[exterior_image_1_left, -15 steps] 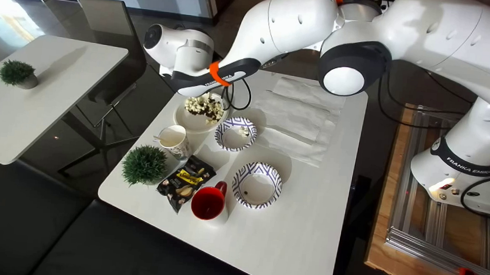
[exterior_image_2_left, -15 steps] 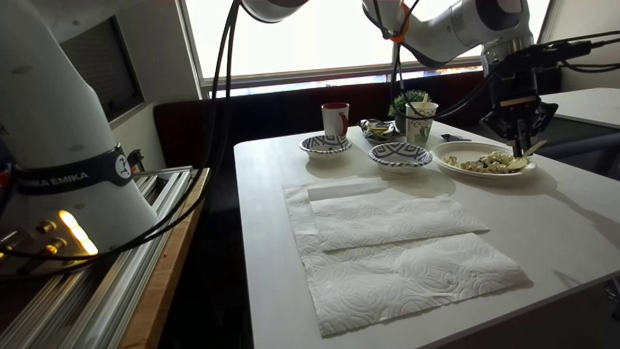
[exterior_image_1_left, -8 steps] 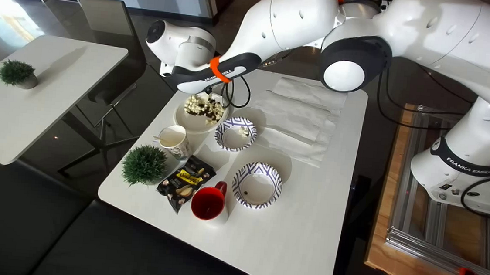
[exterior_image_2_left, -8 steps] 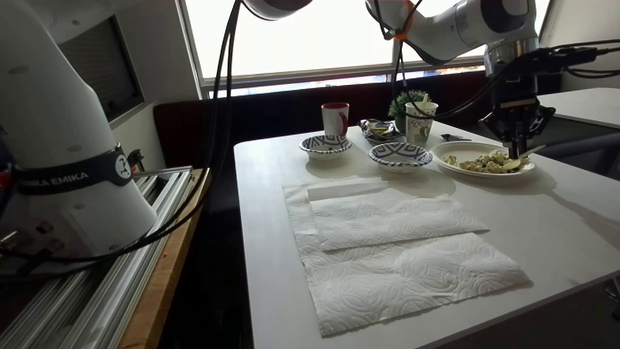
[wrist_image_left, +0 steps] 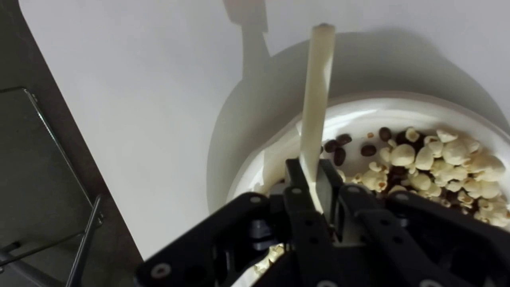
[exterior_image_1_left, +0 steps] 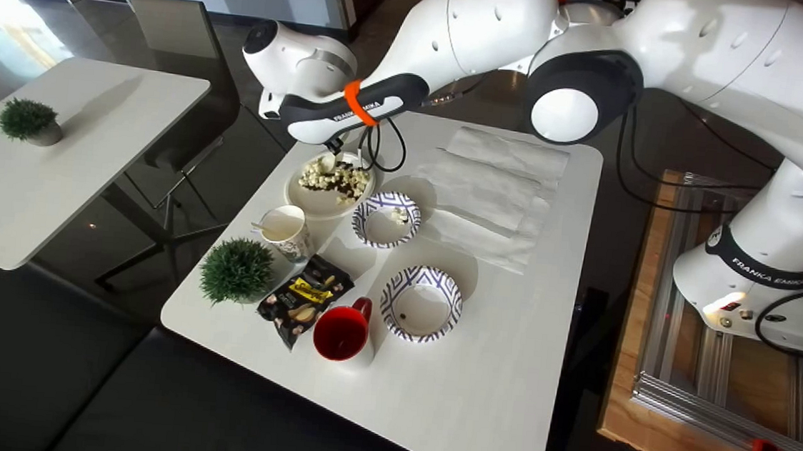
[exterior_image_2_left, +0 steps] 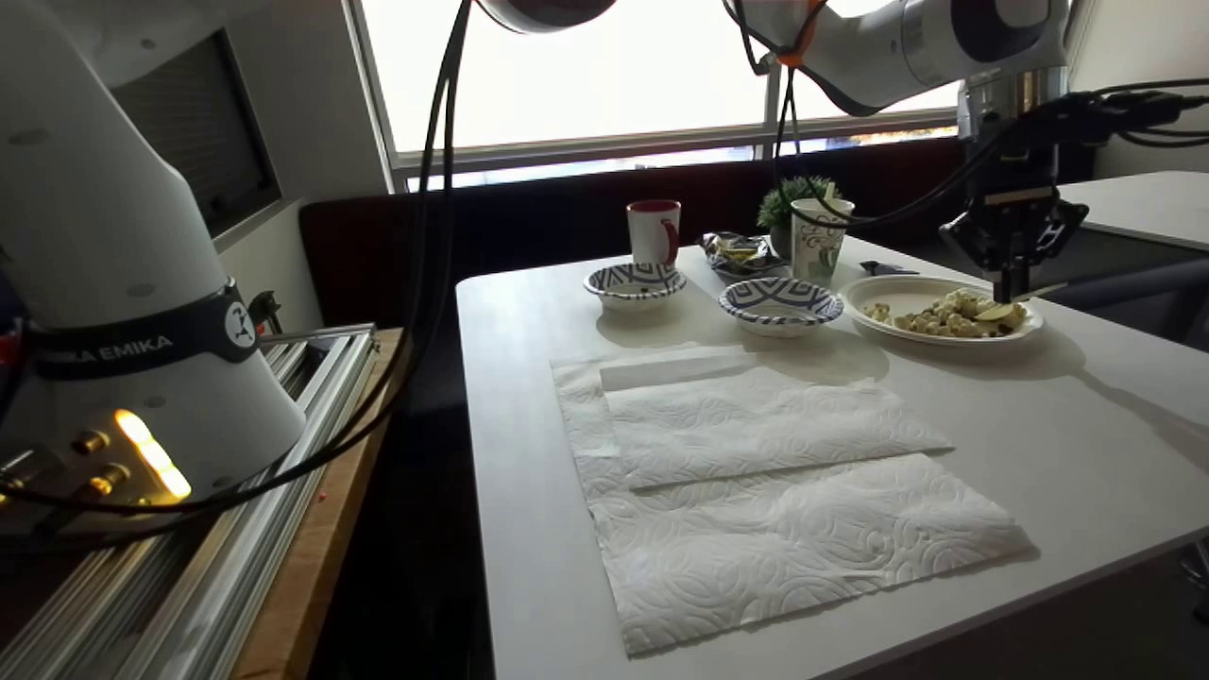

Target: Transfer a spoonful of contents from the white plate to the right bowl

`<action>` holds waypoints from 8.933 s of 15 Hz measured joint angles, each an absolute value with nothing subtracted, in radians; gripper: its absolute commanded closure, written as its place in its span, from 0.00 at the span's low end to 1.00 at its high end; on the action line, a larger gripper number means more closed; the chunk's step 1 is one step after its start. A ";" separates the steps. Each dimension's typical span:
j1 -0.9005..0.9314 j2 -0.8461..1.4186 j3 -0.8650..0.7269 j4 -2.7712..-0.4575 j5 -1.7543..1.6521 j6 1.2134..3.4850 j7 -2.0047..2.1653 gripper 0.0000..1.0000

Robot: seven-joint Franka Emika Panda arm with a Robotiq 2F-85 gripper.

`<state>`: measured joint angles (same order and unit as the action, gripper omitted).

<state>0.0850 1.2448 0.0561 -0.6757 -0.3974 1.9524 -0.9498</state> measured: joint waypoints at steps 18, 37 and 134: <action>0.101 1.251 0.049 -0.677 -0.398 1.954 -0.902 0.97; 0.061 1.270 0.122 -0.676 -0.381 2.051 -1.017 0.97; -0.189 0.500 0.295 -2.275 -0.328 3.318 -2.627 0.97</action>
